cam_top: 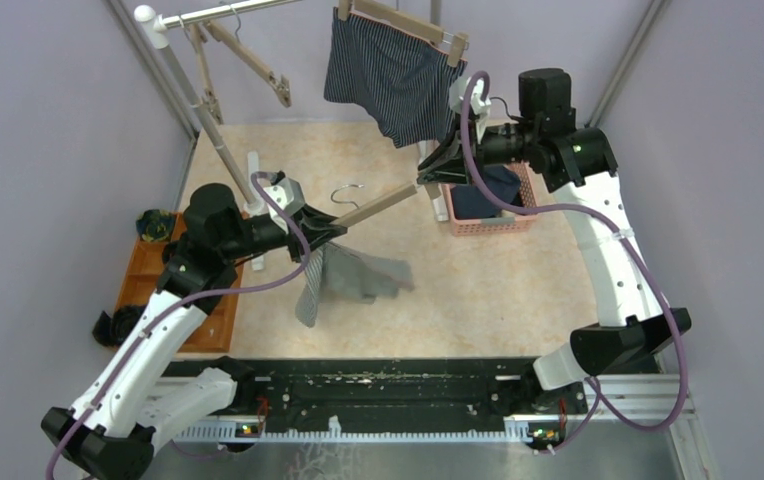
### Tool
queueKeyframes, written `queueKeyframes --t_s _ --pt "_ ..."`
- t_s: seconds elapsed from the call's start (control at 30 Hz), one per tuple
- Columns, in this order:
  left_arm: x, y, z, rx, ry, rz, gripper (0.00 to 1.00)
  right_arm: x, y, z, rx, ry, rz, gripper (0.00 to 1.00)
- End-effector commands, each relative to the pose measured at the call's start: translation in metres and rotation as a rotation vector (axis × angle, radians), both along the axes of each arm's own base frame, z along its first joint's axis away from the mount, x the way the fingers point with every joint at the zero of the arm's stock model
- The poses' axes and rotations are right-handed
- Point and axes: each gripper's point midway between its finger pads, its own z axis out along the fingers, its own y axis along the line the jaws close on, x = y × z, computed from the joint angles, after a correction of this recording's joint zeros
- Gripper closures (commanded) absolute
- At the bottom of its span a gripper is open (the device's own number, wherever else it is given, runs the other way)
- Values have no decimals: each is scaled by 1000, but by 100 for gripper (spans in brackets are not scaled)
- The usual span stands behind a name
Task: Remove the underwear clipped to the hanger
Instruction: Remove the underwear from the hanger.
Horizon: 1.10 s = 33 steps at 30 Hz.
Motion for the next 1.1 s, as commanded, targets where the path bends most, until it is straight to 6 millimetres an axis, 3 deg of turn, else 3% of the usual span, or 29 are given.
queueKeyframes --t_s 0.0,0.1,0.13,0.17,0.23,0.37,0.57,0.7,0.9,1.07 --pt "2 3 29 -43 -87 24 100 0 1 8 17 -39 2 100" --pt "2 3 30 -43 -90 21 100 2 1 8 16 -32 -3 100" --pt "2 3 31 -43 -93 22 100 4 1 9 20 -33 -16 88" --pt "1 3 32 -44 -96 19 100 8 1 10 25 -24 -41 68" --pt "1 4 33 -44 -102 23 100 15 -1 10 33 -25 -92 46" --pt "2 8 37 -54 -133 48 100 16 -2 14 58 -27 -118 31" --pt "-3 19 72 -172 -246 119 100 22 -9 35 167 -49 -151 27" --pt "-2 27 95 -244 -311 166 100 14 -6 49 278 -31 -87 28" --pt "4 27 105 -378 -331 192 100 7 -1 71 481 13 -33 38" --pt "14 8 105 -437 -272 106 100 0 7 85 577 13 16 40"
